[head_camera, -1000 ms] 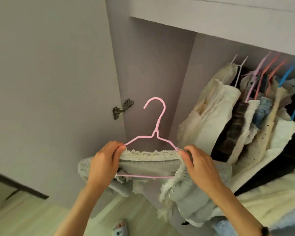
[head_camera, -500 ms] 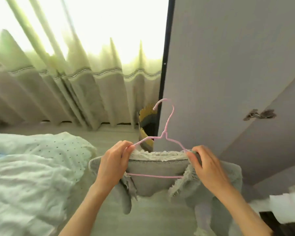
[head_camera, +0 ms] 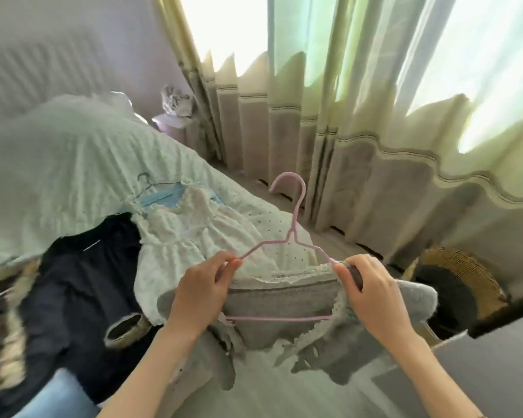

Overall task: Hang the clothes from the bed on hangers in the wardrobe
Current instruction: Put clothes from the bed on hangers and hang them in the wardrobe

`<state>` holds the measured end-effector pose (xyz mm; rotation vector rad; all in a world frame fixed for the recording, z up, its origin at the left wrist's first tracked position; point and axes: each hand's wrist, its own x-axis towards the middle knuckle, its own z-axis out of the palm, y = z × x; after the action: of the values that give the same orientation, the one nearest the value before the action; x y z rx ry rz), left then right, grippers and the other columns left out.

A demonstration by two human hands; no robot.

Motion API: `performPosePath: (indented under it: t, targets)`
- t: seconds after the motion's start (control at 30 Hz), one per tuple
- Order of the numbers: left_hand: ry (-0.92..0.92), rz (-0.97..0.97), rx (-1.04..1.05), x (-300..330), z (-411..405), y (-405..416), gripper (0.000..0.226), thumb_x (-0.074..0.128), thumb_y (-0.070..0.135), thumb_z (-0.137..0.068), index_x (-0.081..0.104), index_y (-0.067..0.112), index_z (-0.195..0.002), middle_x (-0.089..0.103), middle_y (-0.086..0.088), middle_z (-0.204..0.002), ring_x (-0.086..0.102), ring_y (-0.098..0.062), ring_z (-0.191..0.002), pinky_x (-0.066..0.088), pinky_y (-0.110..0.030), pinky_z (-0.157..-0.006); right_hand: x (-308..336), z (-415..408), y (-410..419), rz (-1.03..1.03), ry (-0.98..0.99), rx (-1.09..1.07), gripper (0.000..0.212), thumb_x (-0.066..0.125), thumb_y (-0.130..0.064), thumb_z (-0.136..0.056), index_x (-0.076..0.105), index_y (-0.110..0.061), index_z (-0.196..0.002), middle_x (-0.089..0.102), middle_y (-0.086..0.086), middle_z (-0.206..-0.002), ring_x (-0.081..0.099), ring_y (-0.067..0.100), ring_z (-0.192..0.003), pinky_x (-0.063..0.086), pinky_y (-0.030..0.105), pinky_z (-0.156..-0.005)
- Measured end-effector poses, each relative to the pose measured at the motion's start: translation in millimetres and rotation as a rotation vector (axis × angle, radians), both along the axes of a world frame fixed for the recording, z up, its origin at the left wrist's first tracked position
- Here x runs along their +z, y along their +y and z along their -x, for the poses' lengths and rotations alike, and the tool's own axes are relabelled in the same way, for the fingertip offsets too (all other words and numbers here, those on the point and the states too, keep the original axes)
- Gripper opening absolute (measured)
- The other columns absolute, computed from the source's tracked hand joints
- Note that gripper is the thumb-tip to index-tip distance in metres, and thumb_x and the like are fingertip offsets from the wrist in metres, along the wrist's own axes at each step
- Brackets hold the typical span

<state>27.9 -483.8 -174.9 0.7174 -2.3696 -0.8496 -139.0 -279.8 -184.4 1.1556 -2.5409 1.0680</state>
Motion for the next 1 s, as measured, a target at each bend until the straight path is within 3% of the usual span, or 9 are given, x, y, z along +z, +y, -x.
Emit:
performPosePath:
  t: [0.2,0.37,0.5,0.63,0.73,0.87,1.0]
  targets:
    - [0.032,-0.039,0.332,11.3,-58.0,-15.7,0.015,0.055,0.032,-0.089,0.066,0.022,-0.093,0.060,0.012,-0.063,0.056,0.000,-0.064,0.039,-0.015,-0.055,15.9,-3.2,-80.8,-0.023,0.002,0.300,0.033,0.045,-0.044,-0.087,0.056,-0.013,-0.081,0.054,-0.005,-0.077,0.051,0.014,-0.071,0.040,0.027,-0.062]
    - [0.108,0.093,0.529,28.5,-96.1,-26.5,0.032,0.055,0.046,-0.088,0.068,0.018,-0.091,0.067,0.007,-0.073,0.059,-0.006,-0.068,0.045,-0.024,-0.059,32.3,-17.7,-139.3,-0.002,0.017,0.481,0.023,0.056,-0.032,-0.089,0.058,-0.011,-0.082,0.054,-0.005,-0.078,0.052,0.016,-0.071,0.040,0.031,-0.062]
    - [0.126,0.187,0.678,42.5,-125.5,-37.2,0.027,0.054,0.037,-0.086,0.070,0.016,-0.090,0.062,0.013,-0.066,0.055,0.000,-0.062,0.041,-0.017,-0.051,41.6,-38.8,-182.2,0.043,0.021,0.624,0.024,0.056,-0.032,-0.089,0.059,-0.010,-0.080,0.056,-0.003,-0.074,0.050,0.016,-0.067,0.034,0.024,-0.057]
    - [0.119,0.276,0.817,58.6,-155.5,-55.9,0.013,0.062,0.021,-0.088,0.071,0.012,-0.089,0.057,0.019,-0.065,0.056,0.001,-0.067,0.042,-0.014,-0.055,52.7,-67.5,-231.5,0.080,-0.012,0.743,0.024,0.054,-0.034,-0.090,0.055,-0.013,-0.078,0.050,-0.008,-0.068,0.045,0.009,-0.060,0.030,0.013,-0.054]
    - [0.106,0.339,0.882,68.3,-175.3,-83.0,0.016,0.060,0.023,-0.088,0.071,0.011,-0.090,0.053,0.020,-0.063,0.053,0.002,-0.064,0.040,-0.010,-0.053,61.2,-87.6,-269.7,0.109,-0.039,0.799,0.022,0.053,-0.036,-0.090,0.050,-0.019,-0.075,0.046,-0.014,-0.066,0.043,0.000,-0.060,0.028,0.012,-0.053]
    - [0.097,0.390,0.915,70.9,-190.8,-137.5,0.021,0.057,0.026,-0.087,0.071,0.011,-0.089,0.057,0.014,-0.065,0.050,-0.003,-0.067,0.039,-0.009,-0.054,64.0,-104.4,-329.1,0.125,-0.043,0.822,0.023,0.054,-0.035,-0.090,0.050,-0.019,-0.074,0.047,-0.013,-0.065,0.044,0.001,-0.060,0.032,0.015,-0.054]
    - [0.093,0.375,0.900,62.8,-203.4,-220.0,0.018,0.060,0.026,-0.089,0.071,0.013,-0.088,0.061,0.006,-0.063,0.049,-0.011,-0.056,0.039,-0.020,-0.049,58.7,-115.3,-405.9,0.101,-0.059,0.818,0.027,0.052,-0.038,-0.090,0.053,-0.015,-0.076,0.052,-0.007,-0.066,0.049,0.013,-0.060,0.036,0.025,-0.054]
